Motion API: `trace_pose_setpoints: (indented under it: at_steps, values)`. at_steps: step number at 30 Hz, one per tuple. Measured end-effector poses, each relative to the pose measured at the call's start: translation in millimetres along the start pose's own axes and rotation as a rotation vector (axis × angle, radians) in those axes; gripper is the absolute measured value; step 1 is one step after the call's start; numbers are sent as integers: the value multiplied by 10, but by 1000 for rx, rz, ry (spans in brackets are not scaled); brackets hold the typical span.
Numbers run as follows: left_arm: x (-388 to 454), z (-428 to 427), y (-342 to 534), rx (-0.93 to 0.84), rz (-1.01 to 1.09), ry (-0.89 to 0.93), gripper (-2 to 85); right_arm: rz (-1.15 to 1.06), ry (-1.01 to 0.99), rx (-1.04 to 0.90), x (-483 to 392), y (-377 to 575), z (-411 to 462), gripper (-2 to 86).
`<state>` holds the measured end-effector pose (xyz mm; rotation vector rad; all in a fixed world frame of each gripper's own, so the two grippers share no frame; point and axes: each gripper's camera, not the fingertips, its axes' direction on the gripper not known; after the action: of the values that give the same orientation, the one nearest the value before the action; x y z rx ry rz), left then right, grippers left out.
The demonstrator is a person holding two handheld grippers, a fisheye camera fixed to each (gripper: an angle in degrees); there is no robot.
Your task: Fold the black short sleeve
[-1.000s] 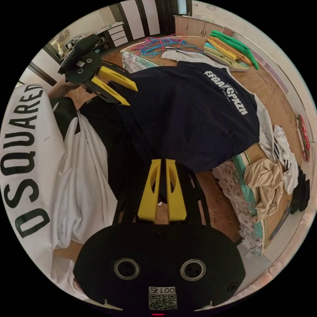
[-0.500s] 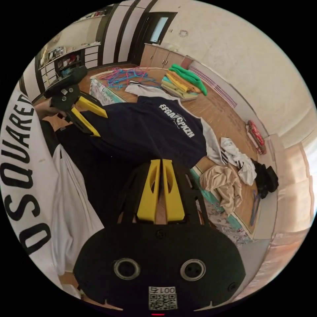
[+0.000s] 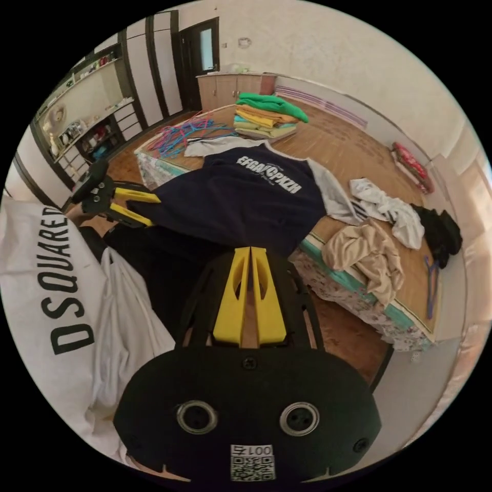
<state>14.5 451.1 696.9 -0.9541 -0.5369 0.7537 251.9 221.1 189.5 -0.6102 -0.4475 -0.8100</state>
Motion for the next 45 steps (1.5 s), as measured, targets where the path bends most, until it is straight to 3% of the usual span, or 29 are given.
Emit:
trace_pose_setpoints:
  at_steps: [5,9,13,19,23,29,34,39,45]
  values:
    - [-18,21,-43,-19,-40,10,108,-6,388,191,-192,52,-262,2]
    - [-67,3,-22,2,-89,9,45,-59,261,194,-124,13,-345,6]
    - [-105,-37,42,-16,-118,-33,-3,-97,14,-28,58,29,121,25]
    - [-129,-84,189,-40,-132,-57,8,-107,-108,-269,38,329,933,77]
    - [-126,41,333,-68,-115,-74,51,-45,-146,-288,52,490,1209,91]
    - [-60,111,539,-1,-74,-156,83,67,-80,-319,149,657,1552,74]
    - [-15,188,661,9,-67,-206,92,174,-166,-274,191,825,1774,77]
    - [-128,233,814,39,-159,-184,99,327,-159,-200,249,1020,1869,47]
    - [-248,318,1052,26,-187,-112,96,314,137,-28,153,1002,1258,31]
